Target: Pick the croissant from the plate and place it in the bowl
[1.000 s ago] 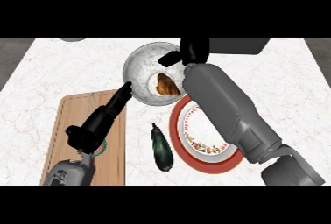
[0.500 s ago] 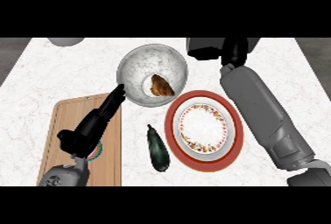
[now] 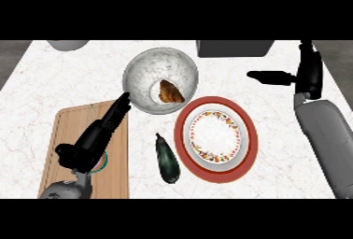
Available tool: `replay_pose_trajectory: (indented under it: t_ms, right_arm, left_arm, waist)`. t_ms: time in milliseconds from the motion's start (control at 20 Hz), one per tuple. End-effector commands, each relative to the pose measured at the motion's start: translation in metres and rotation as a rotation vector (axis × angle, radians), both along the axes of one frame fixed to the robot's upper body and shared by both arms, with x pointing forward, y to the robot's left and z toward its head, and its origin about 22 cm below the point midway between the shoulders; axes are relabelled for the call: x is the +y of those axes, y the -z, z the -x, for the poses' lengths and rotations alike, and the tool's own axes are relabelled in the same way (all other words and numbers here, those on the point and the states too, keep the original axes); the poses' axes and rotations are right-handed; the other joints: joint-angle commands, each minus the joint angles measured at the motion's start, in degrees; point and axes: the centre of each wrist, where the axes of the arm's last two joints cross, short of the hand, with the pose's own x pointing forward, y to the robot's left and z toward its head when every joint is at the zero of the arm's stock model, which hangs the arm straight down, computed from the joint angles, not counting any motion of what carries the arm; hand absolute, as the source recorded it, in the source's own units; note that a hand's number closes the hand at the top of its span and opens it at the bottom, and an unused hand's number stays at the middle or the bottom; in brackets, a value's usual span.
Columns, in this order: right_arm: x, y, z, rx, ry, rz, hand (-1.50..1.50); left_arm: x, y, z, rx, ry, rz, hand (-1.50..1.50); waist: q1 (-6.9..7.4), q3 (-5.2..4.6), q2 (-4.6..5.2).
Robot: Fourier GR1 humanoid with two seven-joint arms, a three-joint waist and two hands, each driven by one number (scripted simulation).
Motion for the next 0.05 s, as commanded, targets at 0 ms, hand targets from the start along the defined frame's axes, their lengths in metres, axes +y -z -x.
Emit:
replay_pose_trajectory:
  t_ms: [0]
  right_arm:
    - [-0.0427, 0.0091, 0.0253, -0.02, -0.034, -0.023, -1.5]
  left_arm:
    - [-0.0179, -0.0001, -0.0147, 0.004, 0.015, 0.011, 0.0]
  waist:
    - [0.34, 0.0, 0.27]
